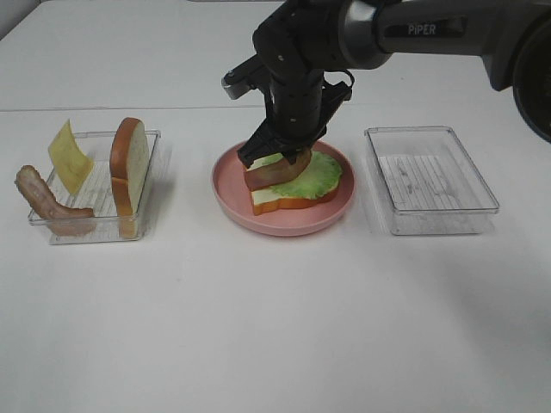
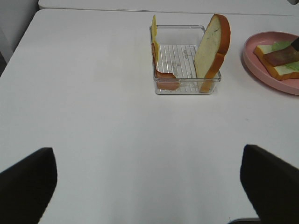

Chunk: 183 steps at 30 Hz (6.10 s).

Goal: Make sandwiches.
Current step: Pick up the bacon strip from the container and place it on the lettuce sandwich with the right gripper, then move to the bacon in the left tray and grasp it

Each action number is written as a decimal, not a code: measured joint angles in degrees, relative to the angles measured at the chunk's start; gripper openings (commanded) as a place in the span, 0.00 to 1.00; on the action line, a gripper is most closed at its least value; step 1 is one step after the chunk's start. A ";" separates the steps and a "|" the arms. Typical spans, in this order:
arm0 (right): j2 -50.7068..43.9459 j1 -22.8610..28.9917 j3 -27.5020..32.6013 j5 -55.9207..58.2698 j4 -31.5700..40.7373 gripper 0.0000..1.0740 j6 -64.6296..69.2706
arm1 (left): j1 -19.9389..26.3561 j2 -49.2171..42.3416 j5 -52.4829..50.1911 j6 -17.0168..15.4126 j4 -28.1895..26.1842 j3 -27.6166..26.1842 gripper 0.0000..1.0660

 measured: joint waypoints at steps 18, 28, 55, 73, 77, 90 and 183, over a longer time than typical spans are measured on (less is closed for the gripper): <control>-2.92 0.00 0.00 7.05 -8.31 0.82 3.78 | 0.00 0.00 0.00 0.00 0.00 0.00 0.94; -15.01 0.00 0.00 16.33 2.06 0.82 -6.65 | 0.00 0.00 0.00 0.00 0.00 0.00 0.94; -46.52 0.00 32.54 21.94 10.31 0.81 -9.68 | 0.00 0.00 0.00 0.00 0.00 0.00 0.94; -78.72 0.00 75.34 18.45 11.40 0.81 -5.90 | 0.00 0.00 0.00 0.00 0.00 0.00 0.94; -87.66 0.00 78.95 18.56 11.46 0.81 -4.18 | 0.00 0.00 0.00 0.00 0.00 0.00 0.94; -102.73 0.00 78.95 15.41 11.75 0.81 -3.32 | 0.00 0.00 0.00 0.00 0.00 0.00 0.94; -134.01 -35.70 80.62 15.76 29.62 0.81 -26.13 | 0.00 2.12 -0.11 0.00 -2.69 0.00 0.94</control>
